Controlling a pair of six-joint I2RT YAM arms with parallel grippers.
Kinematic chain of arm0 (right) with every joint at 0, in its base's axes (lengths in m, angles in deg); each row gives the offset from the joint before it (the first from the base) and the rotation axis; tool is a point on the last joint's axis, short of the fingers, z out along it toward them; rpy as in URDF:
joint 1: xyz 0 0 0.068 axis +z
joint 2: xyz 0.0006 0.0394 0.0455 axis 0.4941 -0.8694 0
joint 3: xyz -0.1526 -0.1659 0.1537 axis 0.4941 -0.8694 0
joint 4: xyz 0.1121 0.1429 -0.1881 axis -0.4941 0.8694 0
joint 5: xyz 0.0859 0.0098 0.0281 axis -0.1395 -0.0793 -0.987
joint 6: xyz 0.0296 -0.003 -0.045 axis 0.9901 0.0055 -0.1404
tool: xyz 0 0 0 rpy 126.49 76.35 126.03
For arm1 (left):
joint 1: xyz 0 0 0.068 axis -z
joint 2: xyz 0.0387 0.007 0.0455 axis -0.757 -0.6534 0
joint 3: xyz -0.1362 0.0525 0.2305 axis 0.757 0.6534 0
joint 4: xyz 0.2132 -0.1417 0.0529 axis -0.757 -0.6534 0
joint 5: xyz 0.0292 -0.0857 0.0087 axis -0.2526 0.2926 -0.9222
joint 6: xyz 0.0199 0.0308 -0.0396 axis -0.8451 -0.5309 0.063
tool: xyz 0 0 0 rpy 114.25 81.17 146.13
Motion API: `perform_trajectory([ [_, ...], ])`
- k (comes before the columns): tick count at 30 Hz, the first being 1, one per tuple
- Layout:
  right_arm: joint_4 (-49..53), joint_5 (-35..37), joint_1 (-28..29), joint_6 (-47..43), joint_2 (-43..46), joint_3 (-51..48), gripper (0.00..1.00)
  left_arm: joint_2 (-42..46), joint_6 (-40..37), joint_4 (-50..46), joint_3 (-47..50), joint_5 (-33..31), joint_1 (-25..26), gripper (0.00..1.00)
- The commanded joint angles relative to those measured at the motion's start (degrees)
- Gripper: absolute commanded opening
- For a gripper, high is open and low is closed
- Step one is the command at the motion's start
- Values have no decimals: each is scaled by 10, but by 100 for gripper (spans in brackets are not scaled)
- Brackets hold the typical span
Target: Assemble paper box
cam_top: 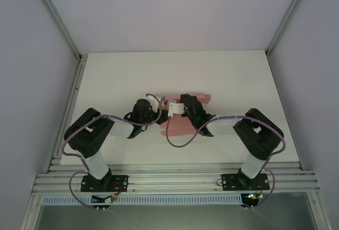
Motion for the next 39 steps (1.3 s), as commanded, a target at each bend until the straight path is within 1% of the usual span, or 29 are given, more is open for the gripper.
perform_trajectory([
  [1,8,7,10,22,-14,-30,0,18,2,38,18,-14,0,55],
  [5,-20,20,17,4,-17,-50,0,44,-8,-10,27,-27,-5,55],
  [8,-64,36,30,-14,-34,-69,0,54,0,3,39,-16,-10,55],
  [10,-87,52,38,-25,-51,-75,0,56,10,23,47,-3,-16,55],
  [12,-116,64,43,-34,-66,-82,0,55,13,24,47,16,-23,54],
  [16,-139,81,51,-23,-78,-87,0,50,16,13,43,47,-28,53],
  [17,-137,85,52,-13,-79,-88,0,49,16,13,44,56,-28,51],
  [21,-109,87,57,20,-78,-90,0,41,18,40,53,50,-28,51],
  [26,-84,85,62,31,-75,-86,0,2,13,57,18,37,-24,49],
  [31,-15,60,63,76,-55,-74,0,-31,10,140,6,12,-20,48],
  [33,30,45,63,102,-42,-67,0,-33,5,152,2,-4,-13,48],
  [35,94,35,60,132,-32,-53,0,-28,-17,152,5,-27,5,48],
  [37,131,28,54,147,-27,-41,0,-13,-33,142,16,-53,26,50],
  [39,118,33,48,147,-26,-41,0,5,-21,150,39,-46,28,53],
])
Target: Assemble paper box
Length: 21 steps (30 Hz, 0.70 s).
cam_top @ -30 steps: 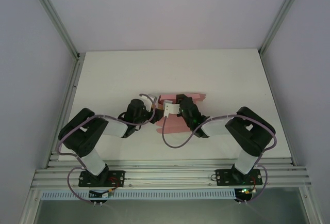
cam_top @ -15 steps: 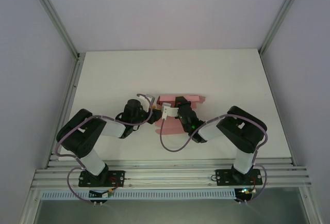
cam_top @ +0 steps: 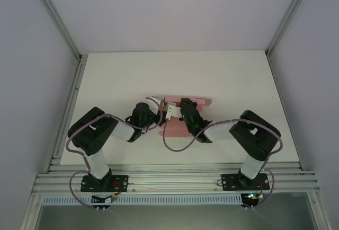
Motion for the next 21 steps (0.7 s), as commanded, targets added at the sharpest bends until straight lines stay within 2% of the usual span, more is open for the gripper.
perform_trajectory([
  [1,153,-65,-1,66,-18,-16,0,39,-9,56,29,-28,10,55],
  [6,157,-70,-3,56,-24,-10,0,65,-12,26,52,-73,10,55],
  [8,153,-69,-3,56,-32,-9,0,63,-9,30,53,-73,10,55],
  [15,175,-64,2,101,-35,11,0,16,-6,25,10,-12,10,53],
  [21,176,-48,14,138,-61,30,0,3,23,87,7,4,10,53],
])
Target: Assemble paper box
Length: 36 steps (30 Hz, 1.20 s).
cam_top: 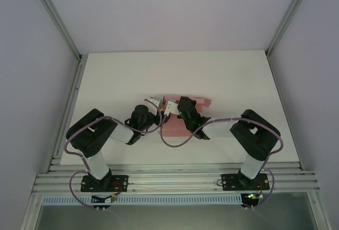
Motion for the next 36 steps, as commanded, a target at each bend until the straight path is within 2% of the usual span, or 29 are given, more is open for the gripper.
perform_trajectory([
  [1,109,-45,15,76,-58,-9,0,-8,27,50,-18,30,4,52],
  [6,136,-52,15,117,-50,-1,0,0,42,101,16,-1,4,52],
  [12,163,-60,16,138,-36,-11,0,33,57,76,50,-68,4,53],
  [15,117,-25,17,99,-52,-27,0,53,68,102,85,-87,2,58],
  [17,31,-1,19,43,-73,-51,0,75,83,95,101,-98,-4,64],
  [20,-59,15,27,-15,-102,-72,0,120,88,27,99,-94,-11,65],
  [24,-86,17,36,-23,-113,-79,0,193,90,-74,90,-93,-13,67],
  [30,-167,40,53,-92,-146,-106,0,280,91,-221,63,-137,-25,69],
  [31,-192,46,57,-108,-158,-110,0,286,102,-240,56,-150,-27,70],
  [32,-226,50,62,-121,-171,-117,0,292,118,-263,46,-157,-32,76],
  [36,-289,65,62,-132,-206,-120,0,295,141,-333,0,-118,-37,80],
])
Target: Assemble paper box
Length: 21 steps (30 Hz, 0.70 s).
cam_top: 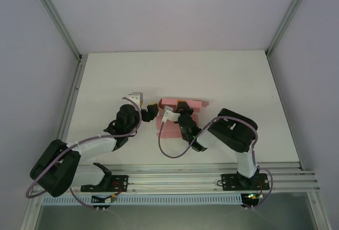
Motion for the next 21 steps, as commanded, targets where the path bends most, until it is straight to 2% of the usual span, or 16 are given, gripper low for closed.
perform_trajectory([
  [1,85,-30,11,-10,-65,-42,0,4,26,-96,-45,21,-5,81],
  [4,151,-39,10,21,-37,-34,0,7,32,-116,-50,41,-11,80],
  [7,220,-62,10,69,-3,-31,0,25,16,-99,-15,72,-25,70],
  [10,251,-71,9,79,6,-30,0,19,-6,-134,-1,70,-48,60],
  [13,257,-70,9,78,-1,-25,0,-28,-24,-157,-21,90,-59,53],
  [15,259,-71,9,75,-8,-19,0,-76,-57,-146,-40,140,-59,53],
  [18,260,-70,9,77,-13,-13,0,-154,-77,-115,-66,195,-57,37],
  [21,278,-70,8,90,-12,-7,0,-184,-100,-26,-46,229,-47,37],
])
